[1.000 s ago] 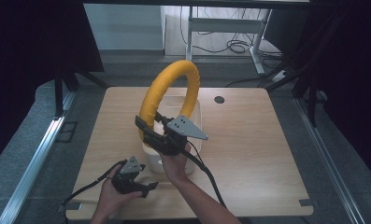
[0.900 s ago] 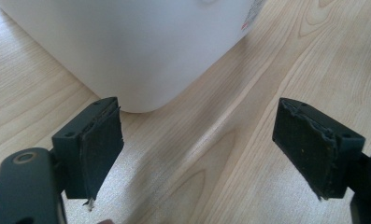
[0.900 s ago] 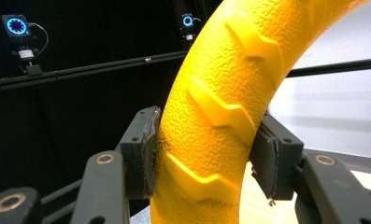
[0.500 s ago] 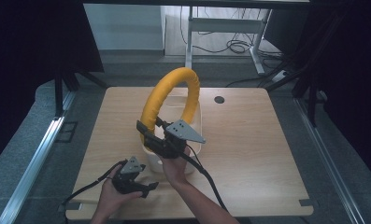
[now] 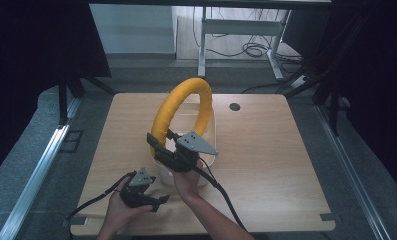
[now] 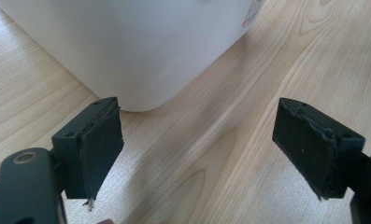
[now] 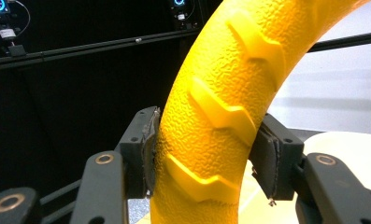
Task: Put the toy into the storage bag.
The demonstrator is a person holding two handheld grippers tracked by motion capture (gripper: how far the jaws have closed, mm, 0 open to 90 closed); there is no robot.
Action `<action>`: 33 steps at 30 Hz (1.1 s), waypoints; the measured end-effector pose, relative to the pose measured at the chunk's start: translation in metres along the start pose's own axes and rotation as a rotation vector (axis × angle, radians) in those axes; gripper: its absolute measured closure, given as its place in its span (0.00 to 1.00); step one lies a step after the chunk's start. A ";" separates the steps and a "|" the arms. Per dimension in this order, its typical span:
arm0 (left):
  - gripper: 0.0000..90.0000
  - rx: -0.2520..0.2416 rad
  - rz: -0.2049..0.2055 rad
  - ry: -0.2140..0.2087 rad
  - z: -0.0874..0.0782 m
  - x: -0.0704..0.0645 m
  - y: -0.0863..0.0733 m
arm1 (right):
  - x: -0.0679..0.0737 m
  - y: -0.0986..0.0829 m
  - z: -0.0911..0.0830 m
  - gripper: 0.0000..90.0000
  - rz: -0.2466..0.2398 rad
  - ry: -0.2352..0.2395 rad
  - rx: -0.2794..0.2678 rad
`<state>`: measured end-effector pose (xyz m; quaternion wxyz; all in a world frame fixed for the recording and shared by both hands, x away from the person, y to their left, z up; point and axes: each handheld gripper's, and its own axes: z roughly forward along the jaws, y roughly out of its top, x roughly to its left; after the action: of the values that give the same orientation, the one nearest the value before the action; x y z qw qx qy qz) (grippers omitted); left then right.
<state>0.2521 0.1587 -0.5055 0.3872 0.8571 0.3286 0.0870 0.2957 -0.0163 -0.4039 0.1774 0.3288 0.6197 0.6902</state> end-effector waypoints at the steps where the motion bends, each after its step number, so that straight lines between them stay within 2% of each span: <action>1: 0.18 0.001 0.001 -0.001 0.000 0.000 0.000 | 0.000 -0.001 0.000 0.52 -0.001 -0.001 0.000; 6: 0.18 0.000 -0.006 -0.002 0.001 -0.001 0.000 | 0.001 -0.006 -0.002 0.52 -0.020 -0.012 0.017; 17: 0.18 0.002 -0.009 -0.004 0.001 -0.001 0.000 | 0.000 -0.012 -0.008 0.53 -0.028 -0.015 0.042; 33: 0.18 0.011 -0.005 -0.004 0.001 0.000 0.000 | -0.003 -0.021 -0.011 0.54 -0.009 -0.008 0.099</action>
<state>0.2522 0.1578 -0.5065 0.3834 0.8586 0.3303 0.0825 0.2863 -0.0229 -0.4254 0.1667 0.3372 0.6540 0.6563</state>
